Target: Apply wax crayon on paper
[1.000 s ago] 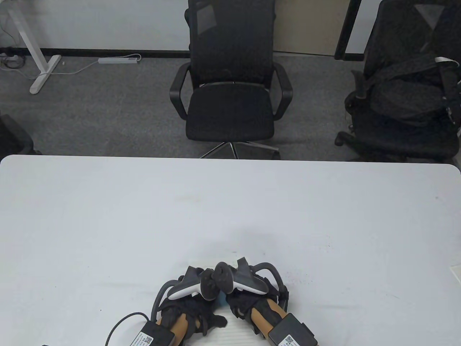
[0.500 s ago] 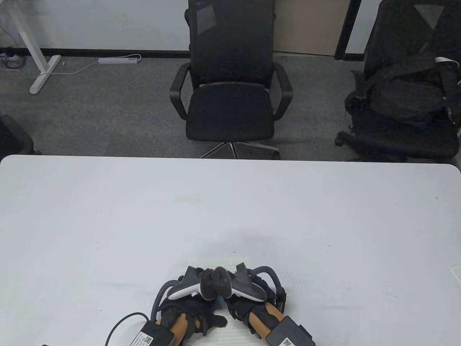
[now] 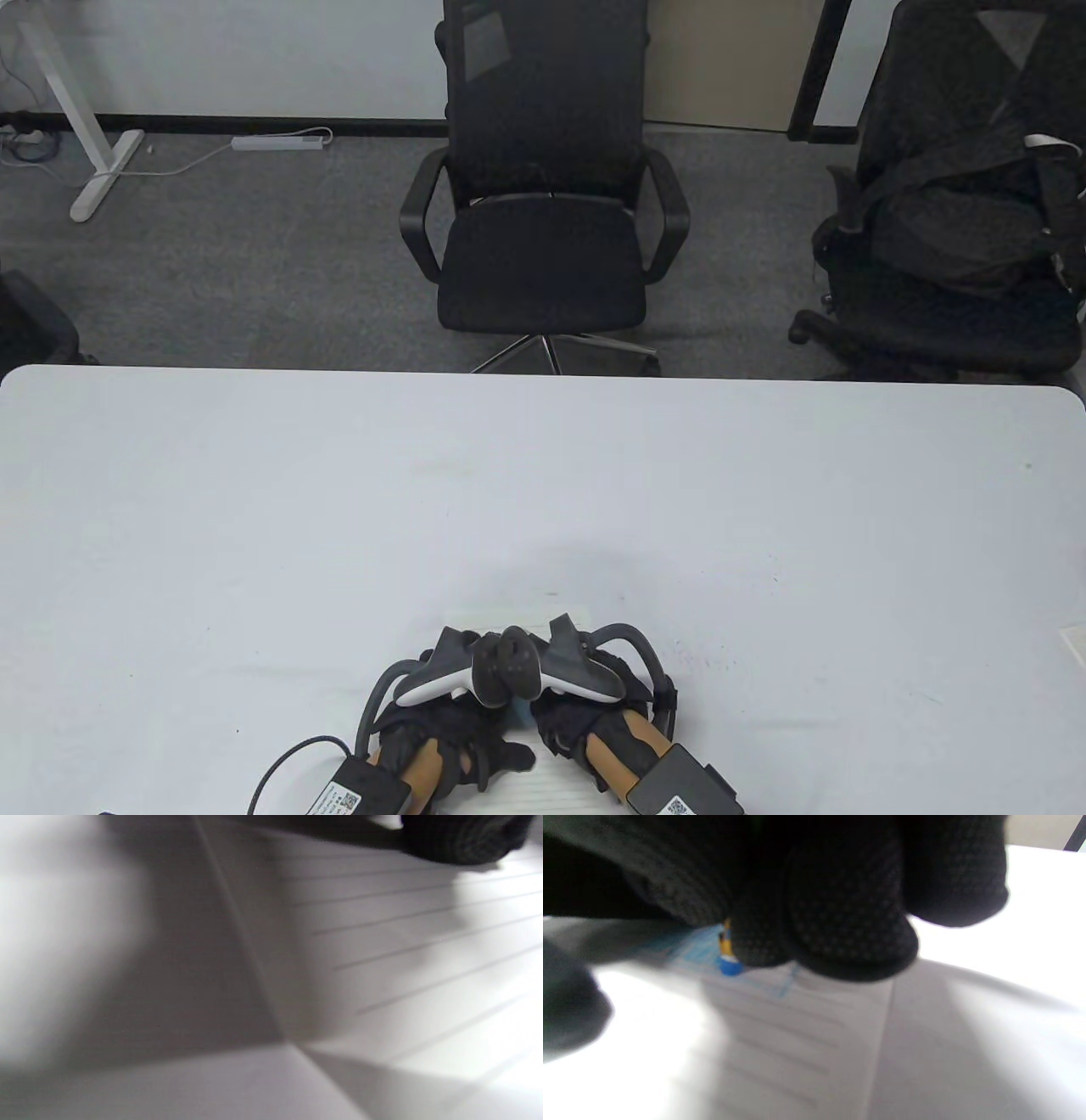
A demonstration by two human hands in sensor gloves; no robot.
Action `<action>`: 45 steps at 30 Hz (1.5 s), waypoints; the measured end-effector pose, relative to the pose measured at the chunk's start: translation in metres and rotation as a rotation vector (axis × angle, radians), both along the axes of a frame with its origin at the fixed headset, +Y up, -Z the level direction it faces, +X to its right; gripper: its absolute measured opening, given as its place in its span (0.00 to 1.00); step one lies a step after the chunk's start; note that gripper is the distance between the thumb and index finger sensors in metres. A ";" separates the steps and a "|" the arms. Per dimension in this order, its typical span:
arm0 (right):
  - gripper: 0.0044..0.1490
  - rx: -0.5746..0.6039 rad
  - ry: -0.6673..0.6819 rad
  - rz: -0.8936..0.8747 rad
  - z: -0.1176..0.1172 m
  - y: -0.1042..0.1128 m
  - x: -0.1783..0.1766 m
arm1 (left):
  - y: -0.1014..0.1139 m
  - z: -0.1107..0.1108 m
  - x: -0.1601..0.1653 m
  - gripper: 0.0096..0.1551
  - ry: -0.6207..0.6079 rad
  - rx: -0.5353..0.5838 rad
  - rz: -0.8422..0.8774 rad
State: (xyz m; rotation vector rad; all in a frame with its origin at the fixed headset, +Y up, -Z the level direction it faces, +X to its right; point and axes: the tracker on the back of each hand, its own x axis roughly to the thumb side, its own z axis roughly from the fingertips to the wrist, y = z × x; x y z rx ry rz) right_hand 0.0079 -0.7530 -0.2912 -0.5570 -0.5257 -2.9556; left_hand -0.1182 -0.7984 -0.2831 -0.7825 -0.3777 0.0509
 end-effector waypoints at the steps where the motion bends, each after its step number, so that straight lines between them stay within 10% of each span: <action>1: 0.25 0.013 -0.003 0.002 0.000 0.000 0.000 | 0.000 0.000 0.000 0.66 0.000 0.000 0.000; 6: 0.25 0.161 -0.025 0.008 0.001 0.000 0.000 | 0.000 0.000 0.000 0.66 0.000 0.000 -0.001; 12: 0.25 0.000 0.000 0.042 0.000 0.001 -0.001 | 0.000 0.000 0.000 0.66 0.000 0.000 -0.002; 17: 0.25 0.184 -0.028 0.010 0.000 0.001 0.000 | 0.000 0.000 0.000 0.66 0.000 0.000 -0.002; 22: 0.25 -0.011 0.013 -0.009 -0.001 0.001 0.001 | 0.000 0.000 0.000 0.66 -0.001 0.000 -0.003; 29: 0.25 0.179 -0.035 -0.004 -0.001 0.000 0.001 | 0.000 0.000 0.000 0.66 -0.001 0.001 -0.003; 34: 0.25 0.004 -0.015 -0.021 -0.004 0.000 0.003 | 0.000 0.000 0.000 0.66 -0.001 0.001 -0.004; 39: 0.26 0.213 -0.077 -0.067 -0.006 -0.002 0.007 | 0.000 0.000 0.000 0.66 -0.002 0.001 -0.004; 45: 0.25 0.030 -0.044 -0.039 -0.007 0.000 0.006 | 0.000 0.000 0.001 0.66 -0.002 0.001 -0.005</action>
